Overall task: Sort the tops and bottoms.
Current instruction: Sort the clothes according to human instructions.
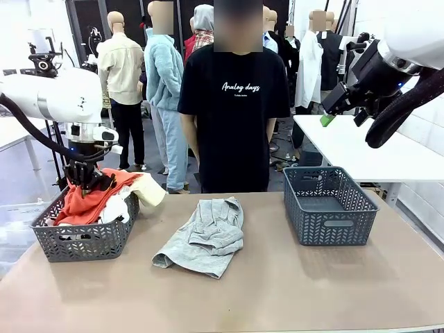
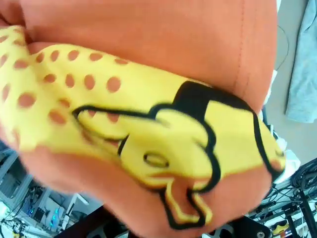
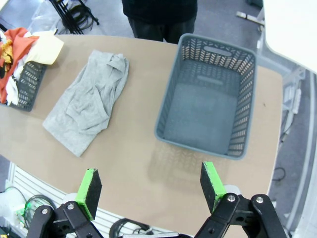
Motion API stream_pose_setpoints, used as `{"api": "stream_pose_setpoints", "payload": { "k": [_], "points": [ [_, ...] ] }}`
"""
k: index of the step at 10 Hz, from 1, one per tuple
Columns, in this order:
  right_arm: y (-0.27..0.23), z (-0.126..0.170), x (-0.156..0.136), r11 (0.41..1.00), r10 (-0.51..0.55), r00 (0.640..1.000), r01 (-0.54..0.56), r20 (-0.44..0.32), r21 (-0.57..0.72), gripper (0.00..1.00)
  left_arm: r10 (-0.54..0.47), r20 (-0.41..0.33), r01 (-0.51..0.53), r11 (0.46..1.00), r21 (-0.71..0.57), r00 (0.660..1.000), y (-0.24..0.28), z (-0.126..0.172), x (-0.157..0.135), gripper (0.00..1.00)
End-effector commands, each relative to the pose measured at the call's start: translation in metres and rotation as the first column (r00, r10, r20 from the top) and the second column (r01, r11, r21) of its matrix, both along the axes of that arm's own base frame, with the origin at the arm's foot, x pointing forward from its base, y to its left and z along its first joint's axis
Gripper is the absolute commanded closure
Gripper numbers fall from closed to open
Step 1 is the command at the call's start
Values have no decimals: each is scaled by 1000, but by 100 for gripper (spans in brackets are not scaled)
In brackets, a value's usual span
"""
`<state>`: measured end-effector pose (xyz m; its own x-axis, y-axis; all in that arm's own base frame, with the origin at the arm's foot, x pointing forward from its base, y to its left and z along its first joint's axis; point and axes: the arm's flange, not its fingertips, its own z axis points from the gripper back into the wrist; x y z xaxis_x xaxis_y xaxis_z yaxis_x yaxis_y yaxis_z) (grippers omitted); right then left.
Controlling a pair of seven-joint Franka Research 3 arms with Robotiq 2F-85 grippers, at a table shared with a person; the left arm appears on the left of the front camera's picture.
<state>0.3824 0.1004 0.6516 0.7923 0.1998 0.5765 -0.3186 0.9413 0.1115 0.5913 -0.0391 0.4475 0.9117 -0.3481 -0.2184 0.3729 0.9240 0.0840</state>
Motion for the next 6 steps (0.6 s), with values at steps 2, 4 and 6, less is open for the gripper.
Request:
{"api": "stream_pose_setpoints", "payload": {
  "k": [2, 4, 6],
  "points": [
    [0, -3, -2, 1000, -12, 1000, 12, -9, 1, 0, 21, 98, -15, 998, -60, 995, -2, 6, -1, 100],
    [0, -3, -2, 1000, -12, 1000, 12, -9, 1, 0, 126, 264, -72, 976, -205, 956, 9, 3, -10, 100],
    [0, -3, -2, 1000, -12, 1000, 12, -9, 1, 0, 124, 257, -73, 977, -199, 958, 12, -16, -25, 100]
  ]
}}
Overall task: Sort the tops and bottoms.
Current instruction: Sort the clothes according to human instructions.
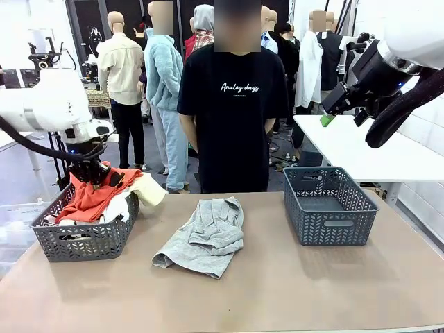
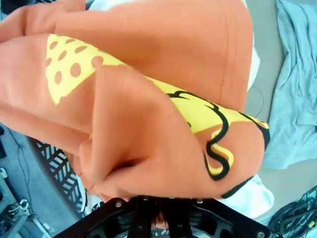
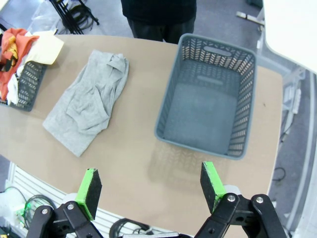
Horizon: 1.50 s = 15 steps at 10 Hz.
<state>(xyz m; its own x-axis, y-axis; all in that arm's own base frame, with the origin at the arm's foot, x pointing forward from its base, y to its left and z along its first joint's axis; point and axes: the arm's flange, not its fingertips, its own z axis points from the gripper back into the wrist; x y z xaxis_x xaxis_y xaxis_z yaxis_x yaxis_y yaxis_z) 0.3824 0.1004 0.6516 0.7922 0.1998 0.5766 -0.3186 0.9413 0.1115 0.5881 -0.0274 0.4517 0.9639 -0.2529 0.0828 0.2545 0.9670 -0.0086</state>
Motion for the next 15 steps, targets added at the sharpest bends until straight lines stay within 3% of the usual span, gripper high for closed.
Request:
{"api": "stream_pose_setpoints", "payload": {
  "k": [1, 4, 9, 14, 15],
  "points": [
    [0, -3, -2, 1000, -12, 1000, 12, -9, 1, 0, -16, 15, 15, 999, 38, 1000, -1, -31, -25, 100],
    [0, -3, -2, 1000, -12, 1000, 12, -9, 1, 0, 0, -18, 2, 997, 80, 1000, -3, -54, -34, 100],
    [0, -3, -2, 1000, -12, 1000, 12, -9, 1, 0, 1, -17, 0, 999, 54, 1000, 3, -39, -31, 97],
    [0, -3, -2, 1000, -12, 1000, 12, -9, 1, 0, -8, 24, 7, 1000, 28, 1000, 9, -15, -31, 4],
    [0, -3, -2, 1000, -12, 1000, 12, -9, 1, 0, -20, 29, 19, 1000, 25, 999, 12, -5, -29, 0]
  ]
}}
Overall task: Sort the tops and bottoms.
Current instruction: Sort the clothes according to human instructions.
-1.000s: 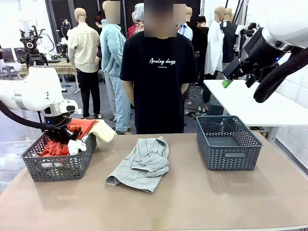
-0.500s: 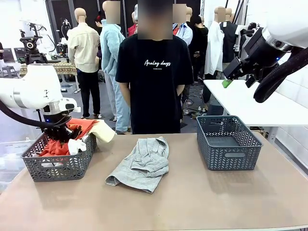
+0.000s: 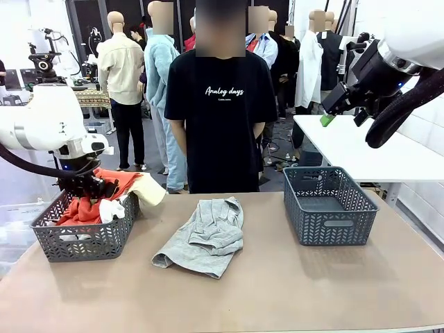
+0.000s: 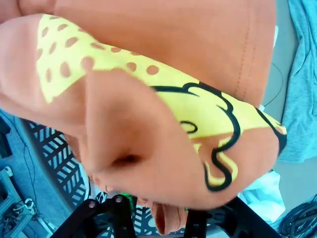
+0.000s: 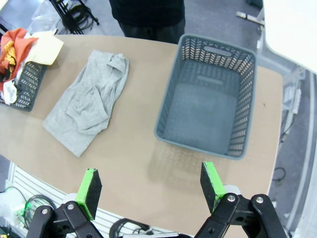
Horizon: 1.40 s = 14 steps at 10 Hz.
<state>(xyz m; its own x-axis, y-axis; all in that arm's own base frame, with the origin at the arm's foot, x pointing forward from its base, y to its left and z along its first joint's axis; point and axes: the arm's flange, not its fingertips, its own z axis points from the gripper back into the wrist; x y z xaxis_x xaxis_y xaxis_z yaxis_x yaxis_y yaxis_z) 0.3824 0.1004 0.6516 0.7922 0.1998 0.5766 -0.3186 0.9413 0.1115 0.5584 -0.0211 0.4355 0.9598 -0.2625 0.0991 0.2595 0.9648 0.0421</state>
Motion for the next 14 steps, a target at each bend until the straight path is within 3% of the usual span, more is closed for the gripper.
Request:
{"api": "stream_pose_setpoints", "payload": {
  "k": [1, 12, 14],
  "points": [
    [0, -3, -2, 1000, -12, 1000, 12, -9, 1, 0, -12, 4, 12, 1000, -11, 1000, 10, 20, 2, 0],
    [0, -3, -2, 1000, -12, 1000, 12, -9, 1, 0, -22, 8, 22, 1000, -3, 1000, 18, 47, 2, 0],
    [0, -3, -2, 1000, -12, 1000, 12, -9, 1, 0, 3, 29, -3, 1000, 3, 1000, 12, 37, 2, 0]
  ]
}}
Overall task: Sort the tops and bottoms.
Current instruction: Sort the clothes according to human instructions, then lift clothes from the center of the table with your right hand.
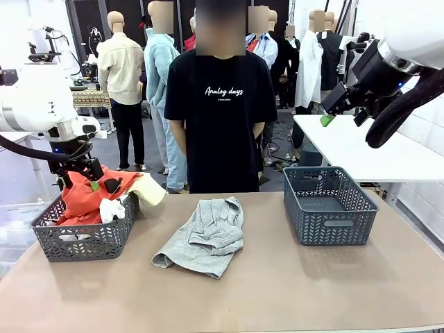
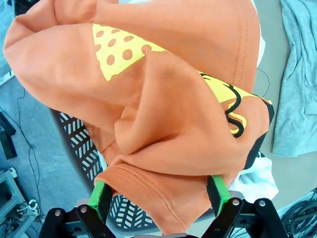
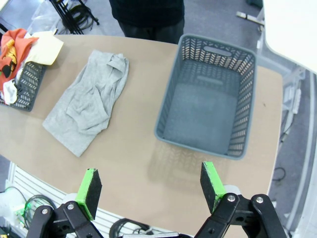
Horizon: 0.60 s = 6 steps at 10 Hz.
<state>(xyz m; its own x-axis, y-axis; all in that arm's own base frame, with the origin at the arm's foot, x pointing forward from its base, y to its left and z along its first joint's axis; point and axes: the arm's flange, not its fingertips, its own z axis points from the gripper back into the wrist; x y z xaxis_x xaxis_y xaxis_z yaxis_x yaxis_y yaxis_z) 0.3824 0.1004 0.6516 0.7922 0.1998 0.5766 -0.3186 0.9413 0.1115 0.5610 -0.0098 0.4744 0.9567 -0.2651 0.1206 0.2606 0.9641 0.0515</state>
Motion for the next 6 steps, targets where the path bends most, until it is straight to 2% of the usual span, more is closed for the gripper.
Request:
{"api": "stream_pose_setpoints", "payload": {
  "k": [1, 6],
  "points": [
    [0, -3, -2, 1000, -12, 1000, 12, -9, 1, 0, 5, 6, -5, 1000, -1, 1000, 0, -2, 0, 0],
    [0, -3, -2, 1000, -12, 1000, 12, -9, 1, 0, 5, 6, -5, 1000, -1, 1000, 0, -2, 0, 0]
  ]
}}
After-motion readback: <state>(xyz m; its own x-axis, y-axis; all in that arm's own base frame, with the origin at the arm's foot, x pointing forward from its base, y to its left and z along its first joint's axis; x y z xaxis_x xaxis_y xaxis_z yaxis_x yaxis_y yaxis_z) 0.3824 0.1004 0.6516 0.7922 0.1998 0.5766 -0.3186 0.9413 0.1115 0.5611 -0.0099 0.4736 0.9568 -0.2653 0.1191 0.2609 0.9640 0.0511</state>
